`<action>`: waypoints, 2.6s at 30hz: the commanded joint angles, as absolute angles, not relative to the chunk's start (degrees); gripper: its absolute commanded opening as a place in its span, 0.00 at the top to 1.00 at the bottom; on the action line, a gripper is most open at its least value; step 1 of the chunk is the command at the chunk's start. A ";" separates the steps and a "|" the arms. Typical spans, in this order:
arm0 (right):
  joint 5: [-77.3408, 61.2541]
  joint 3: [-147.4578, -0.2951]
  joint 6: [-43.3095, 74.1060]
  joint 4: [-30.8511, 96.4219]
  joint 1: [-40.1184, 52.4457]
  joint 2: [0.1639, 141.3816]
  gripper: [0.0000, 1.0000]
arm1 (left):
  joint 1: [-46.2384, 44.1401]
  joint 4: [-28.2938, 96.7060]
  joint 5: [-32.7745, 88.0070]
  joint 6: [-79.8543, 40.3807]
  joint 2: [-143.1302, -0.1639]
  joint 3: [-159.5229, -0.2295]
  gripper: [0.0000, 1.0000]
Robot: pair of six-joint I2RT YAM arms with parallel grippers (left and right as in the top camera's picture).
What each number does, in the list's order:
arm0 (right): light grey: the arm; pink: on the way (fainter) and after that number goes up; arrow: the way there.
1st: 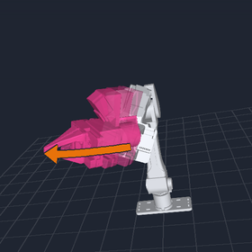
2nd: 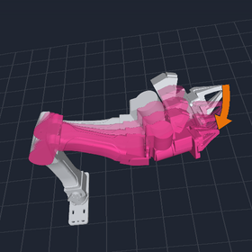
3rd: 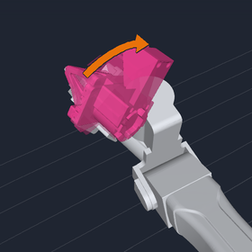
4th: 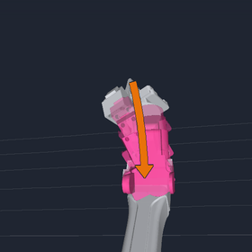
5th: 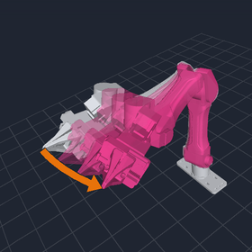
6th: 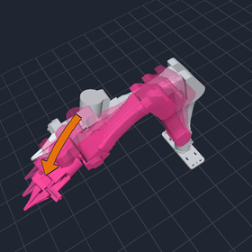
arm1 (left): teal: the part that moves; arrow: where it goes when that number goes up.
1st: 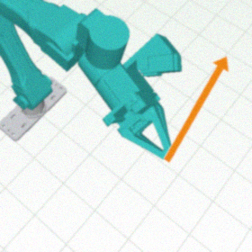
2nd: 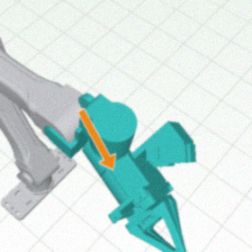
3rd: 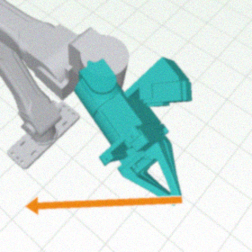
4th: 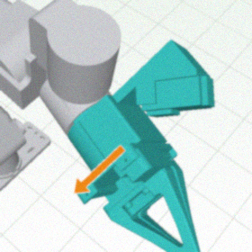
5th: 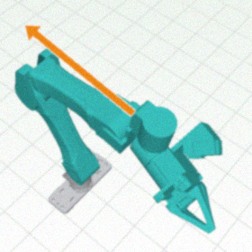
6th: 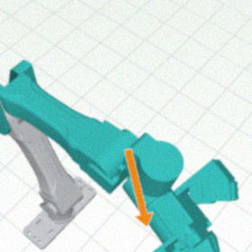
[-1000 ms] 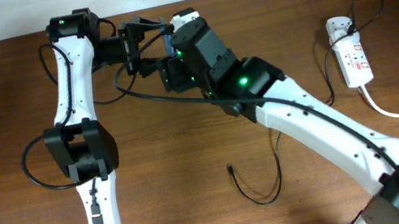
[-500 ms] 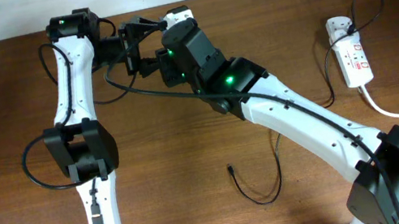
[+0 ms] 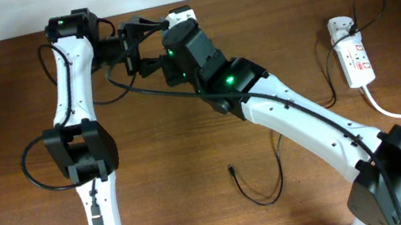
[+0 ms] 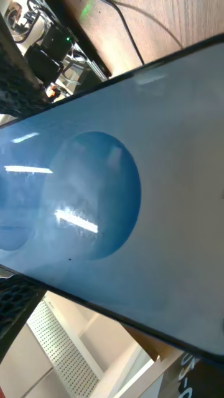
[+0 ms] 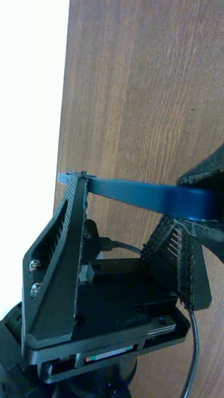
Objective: Plug charger to phone and switch on socket
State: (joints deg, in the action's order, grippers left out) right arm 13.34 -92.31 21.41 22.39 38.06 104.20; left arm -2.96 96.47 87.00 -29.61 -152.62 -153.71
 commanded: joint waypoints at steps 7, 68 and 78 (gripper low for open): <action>19.31 -93.36 36.99 21.93 38.57 104.29 0.96 | -2.87 91.61 90.04 -28.67 -152.14 -155.26 0.01; 22.98 -93.30 110.02 24.43 38.72 101.65 0.96 | -5.26 78.04 83.15 -53.15 -152.14 -155.26 0.69; 22.33 -93.30 109.73 23.16 40.12 101.65 0.88 | -5.26 78.04 83.15 -53.15 -152.14 -155.26 1.00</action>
